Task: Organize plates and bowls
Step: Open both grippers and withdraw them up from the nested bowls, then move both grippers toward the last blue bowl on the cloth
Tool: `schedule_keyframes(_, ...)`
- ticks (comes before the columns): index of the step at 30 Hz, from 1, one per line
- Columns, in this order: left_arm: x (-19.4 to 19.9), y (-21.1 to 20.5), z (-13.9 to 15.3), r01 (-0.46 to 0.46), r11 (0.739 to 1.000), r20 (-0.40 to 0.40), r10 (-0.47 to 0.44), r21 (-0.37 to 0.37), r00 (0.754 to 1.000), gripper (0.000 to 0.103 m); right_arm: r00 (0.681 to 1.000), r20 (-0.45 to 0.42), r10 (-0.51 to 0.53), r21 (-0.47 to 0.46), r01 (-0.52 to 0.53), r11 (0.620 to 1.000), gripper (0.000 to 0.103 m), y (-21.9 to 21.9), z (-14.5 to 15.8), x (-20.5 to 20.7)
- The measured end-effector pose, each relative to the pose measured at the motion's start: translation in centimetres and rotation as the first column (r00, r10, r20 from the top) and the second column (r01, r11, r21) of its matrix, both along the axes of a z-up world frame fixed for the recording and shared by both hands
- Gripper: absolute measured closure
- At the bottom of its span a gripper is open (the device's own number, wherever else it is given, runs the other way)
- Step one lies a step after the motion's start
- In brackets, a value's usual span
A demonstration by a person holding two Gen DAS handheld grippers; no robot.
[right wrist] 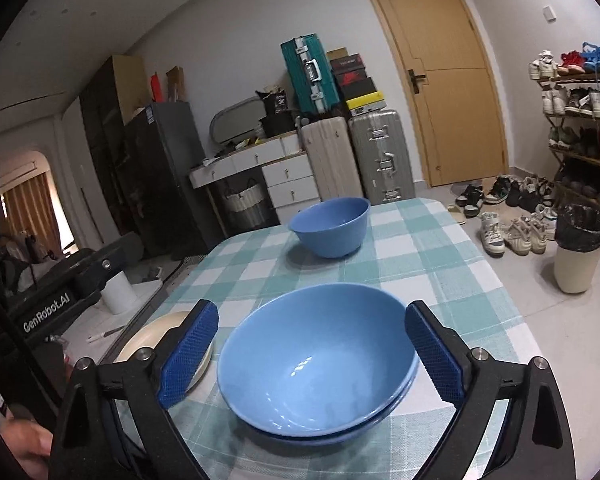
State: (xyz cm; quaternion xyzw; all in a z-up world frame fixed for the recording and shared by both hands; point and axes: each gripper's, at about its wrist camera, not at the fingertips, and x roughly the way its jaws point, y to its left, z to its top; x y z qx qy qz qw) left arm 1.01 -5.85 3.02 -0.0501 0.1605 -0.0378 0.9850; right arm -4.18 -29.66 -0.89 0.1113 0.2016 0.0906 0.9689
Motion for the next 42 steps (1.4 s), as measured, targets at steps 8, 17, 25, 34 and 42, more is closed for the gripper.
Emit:
schedule_keyframes(8,0.3,-0.6,-0.9,0.031,0.999,-0.042,-0.031,0.01,0.999,0.0,0.995,0.08,-0.063,-0.011,0.065,0.998,0.001,-0.1,0.8,-1.5)
schedule_keyframes(17,-0.9,-1.9,-0.9,0.031,0.996,-0.019,-0.029,0.087,0.999,0.0,0.995,0.09,-0.039,-0.071,0.045,0.996,0.001,1.4,0.9,-1.7)
schedule_keyframes(25,-0.3,-2.5,-0.8,0.034,0.994,-0.068,-0.027,0.105,0.997,0.0,0.998,0.032,-0.061,-0.024,0.062,0.998,0.001,0.3,0.2,-0.8)
schedule_keyframes(34,1.4,-2.4,2.2,0.029,0.988,-0.144,-0.007,0.151,0.99,0.0,0.998,0.055,-0.013,-0.041,0.015,0.999,0.001,1.0,1.0,-0.5)
schedule_keyframes(42,6.5,-1.6,5.5,-0.067,0.975,-0.182,0.107,0.212,0.978,0.0,0.988,0.116,0.101,-0.052,-0.096,0.994,0.001,0.6,6.8,1.5)
